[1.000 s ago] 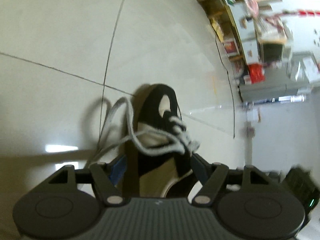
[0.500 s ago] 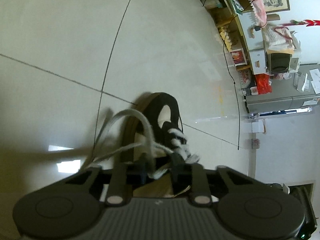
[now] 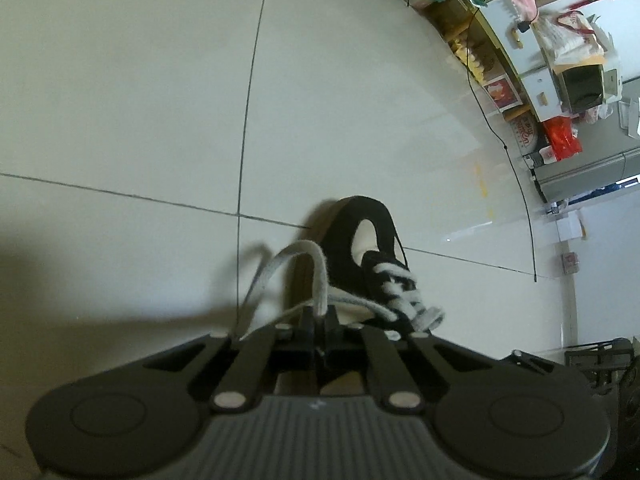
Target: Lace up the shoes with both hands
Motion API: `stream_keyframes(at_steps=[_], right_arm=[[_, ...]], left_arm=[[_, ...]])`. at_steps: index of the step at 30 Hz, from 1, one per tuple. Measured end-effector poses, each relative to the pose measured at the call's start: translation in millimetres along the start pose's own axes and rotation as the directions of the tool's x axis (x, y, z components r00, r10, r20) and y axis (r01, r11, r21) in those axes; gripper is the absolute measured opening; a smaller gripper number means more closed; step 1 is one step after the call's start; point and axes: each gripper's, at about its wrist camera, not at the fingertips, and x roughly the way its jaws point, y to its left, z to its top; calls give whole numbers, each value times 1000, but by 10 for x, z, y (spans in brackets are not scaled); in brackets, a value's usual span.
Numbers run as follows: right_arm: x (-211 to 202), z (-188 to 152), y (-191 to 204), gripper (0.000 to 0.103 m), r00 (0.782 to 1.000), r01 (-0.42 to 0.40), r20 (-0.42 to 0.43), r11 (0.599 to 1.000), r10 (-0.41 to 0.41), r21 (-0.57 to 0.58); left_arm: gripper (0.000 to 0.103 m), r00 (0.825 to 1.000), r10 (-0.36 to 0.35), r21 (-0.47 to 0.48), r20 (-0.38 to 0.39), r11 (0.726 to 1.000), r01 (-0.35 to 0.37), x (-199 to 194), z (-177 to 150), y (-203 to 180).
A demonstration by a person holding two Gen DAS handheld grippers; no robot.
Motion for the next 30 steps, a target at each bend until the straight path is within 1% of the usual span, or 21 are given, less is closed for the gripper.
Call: stream_keyframes(at_steps=[1, 4, 8, 9, 13, 15, 17, 20, 22, 26, 30], right_arm=[[-29, 7, 17, 36, 1000, -4, 11, 1000, 4, -14], [-85, 21, 107, 36, 999, 5, 42, 997, -1, -82], [-79, 11, 250, 36, 998, 21, 60, 983, -11, -183], [-69, 6, 276, 35, 998, 34, 60, 978, -23, -206], [-4, -26, 325, 33, 992, 123, 49, 954, -114, -275], [13, -35, 267, 32, 989, 147, 40, 955, -142, -258], [-4, -26, 175, 32, 992, 124, 31, 971, -120, -203], [7, -21, 95, 32, 994, 111, 19, 983, -109, -149], [18, -30, 99, 32, 993, 115, 17, 982, -113, -149], [25, -56, 107, 33, 992, 124, 25, 978, -122, -168], [27, -74, 82, 34, 993, 121, 28, 980, -118, -161]], left_arm=[[4, 1000, 13, 21, 8, 1000, -14, -12, 1, -17], [3, 998, 59, 124, 35, 990, -63, -50, -14, -103], [3, 995, 87, 190, 49, 977, -95, -93, -47, -174], [3, 994, 94, 206, 53, 973, -103, -104, -56, -191], [2, 989, 115, 260, 89, 956, -135, -163, -89, -241], [2, 989, 119, 269, 92, 953, -140, -189, -104, -229], [2, 988, 124, 274, 94, 951, -145, -213, -119, -210], [2, 986, 144, 256, 86, 953, -161, -239, -133, -123], [2, 984, 155, 246, 82, 954, -171, -260, -150, -67], [2, 981, 180, 255, 74, 947, -193, -280, -204, 5], [2, 979, 196, 254, 61, 945, -205, -216, -232, 31]])
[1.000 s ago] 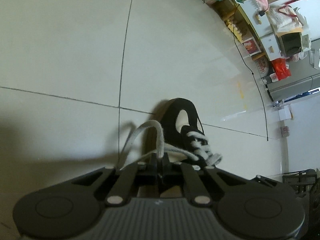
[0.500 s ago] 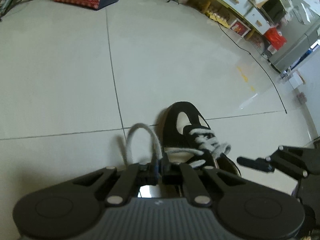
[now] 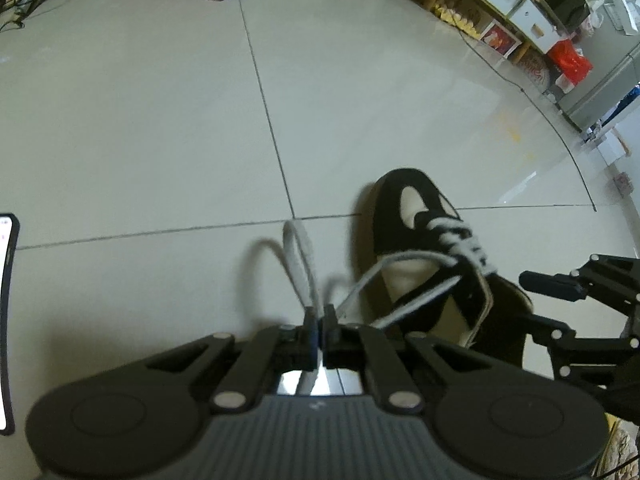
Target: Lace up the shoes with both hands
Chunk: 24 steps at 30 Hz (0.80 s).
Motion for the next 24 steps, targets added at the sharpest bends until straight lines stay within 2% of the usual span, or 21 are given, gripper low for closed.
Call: stream_keyframes(at_steps=[4, 8, 11, 13, 15, 17, 20, 24], right_arm=[[-15, -13, 25, 34, 1000, -2, 14, 1000, 2, -24], [-166, -19, 124, 33, 996, -36, 79, 993, 45, -111], [-234, 12, 210, 32, 993, -60, 96, 986, 75, -156], [-236, 34, 269, 32, 992, -65, 96, 980, 84, -189], [-228, 61, 305, 32, 989, -96, 88, 968, 119, -231], [-207, 99, 342, 32, 984, -146, 55, 942, 170, -301], [-112, 183, 454, 31, 982, -179, -28, 889, 185, -422], [113, 233, 545, 31, 987, -156, -117, 845, 112, -512]], left_arm=[[4, 1000, -13, 9, -27, 1000, 13, 31, 20, -32], [10, 999, -28, -21, -35, 999, 27, -8, 8, 17], [20, 998, -36, -45, -47, 998, 34, -32, 8, 52], [31, 998, -47, -72, -45, 996, 44, -56, 12, 86], [34, 998, -57, -86, -37, 995, 54, -81, 19, 108], [36, 997, -63, -91, -41, 994, 59, -74, 24, 117], [36, 996, -76, -102, -52, 992, 70, -45, 21, 124], [36, 994, -94, -104, -64, 991, 87, -14, 7, 100]])
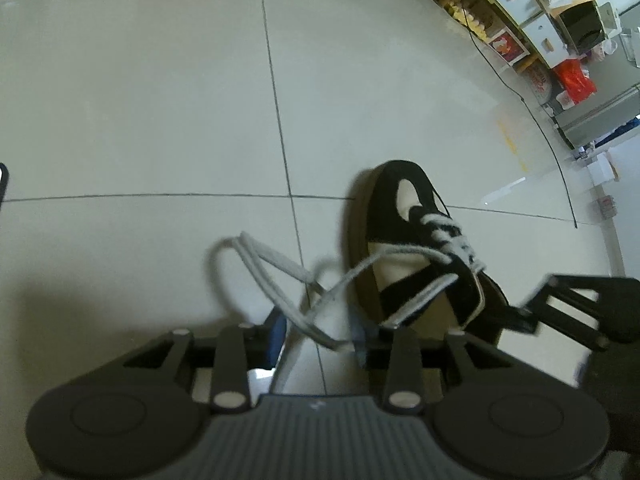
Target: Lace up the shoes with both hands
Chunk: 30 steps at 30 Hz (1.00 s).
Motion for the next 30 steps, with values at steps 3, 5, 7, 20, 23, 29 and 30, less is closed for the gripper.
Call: stream_keyframes(at_steps=[3, 5, 7, 20, 23, 29, 30], right_arm=[[83, 54, -43, 27, 999, -3, -42, 1000, 2, -9], [113, 83, -32, 27, 998, -8, -63, 999, 5, -42], [151, 99, -23, 27, 997, -12, -80, 997, 6, -70], [106, -107, 36, 22, 996, 86, 7, 992, -86, -88], [23, -108, 6, 21, 995, 97, 31, 991, -94, -95], [-158, -61, -59, 15, 990, 132, 59, 988, -128, -81], [-187, -62, -62, 12, 989, 139, 63, 987, -134, -82]], left_arm=[[36, 1000, -11, 6, -4, 1000, 11, 6, -11, -20], [36, 1000, -15, 2, -10, 1000, 15, 12, -17, -16], [36, 1000, -19, -8, -17, 1000, 18, 20, -19, 0], [36, 999, -27, -42, -22, 999, 26, 29, -3, 42], [36, 999, -27, -43, -25, 999, 26, 33, -3, 38], [36, 997, -48, -45, -53, 998, 46, 71, -10, 11], [36, 997, -50, -39, -55, 998, 48, 75, -11, 1]])
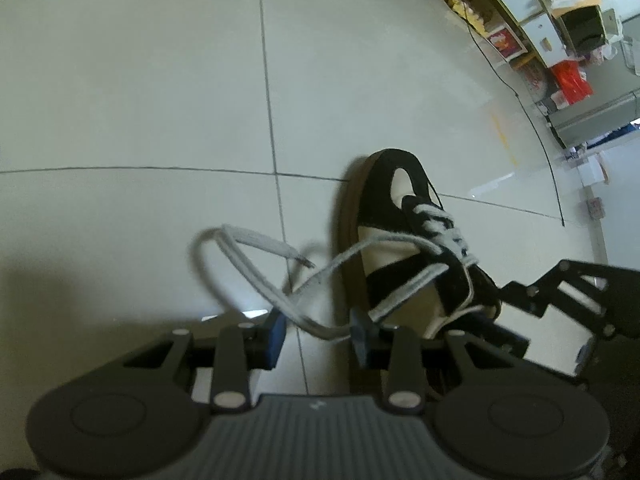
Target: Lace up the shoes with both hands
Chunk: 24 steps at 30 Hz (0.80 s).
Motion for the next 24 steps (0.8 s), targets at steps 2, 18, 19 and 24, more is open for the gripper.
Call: stream_keyframes(at_steps=[2, 18, 19, 24], right_arm=[[-38, -11, 20, 12, 1000, 0, -3, 1000, 0, -10], [-49, -53, 90, 15, 1000, -14, -10, 999, 15, 48], [-61, -52, 93, 16, 1000, -15, -12, 998, 16, 57], [-108, -58, 82, 18, 999, -30, -8, 995, 31, 98]], left_arm=[[38, 1000, -4, 8, -3, 1000, 4, 7, 0, -19], [52, 999, 32, 1, 36, 999, -32, -96, 154, 39], [53, 998, 48, -2, 49, 999, -48, -115, 176, 63], [51, 989, 133, -34, 58, 991, -131, -79, 224, 190]])
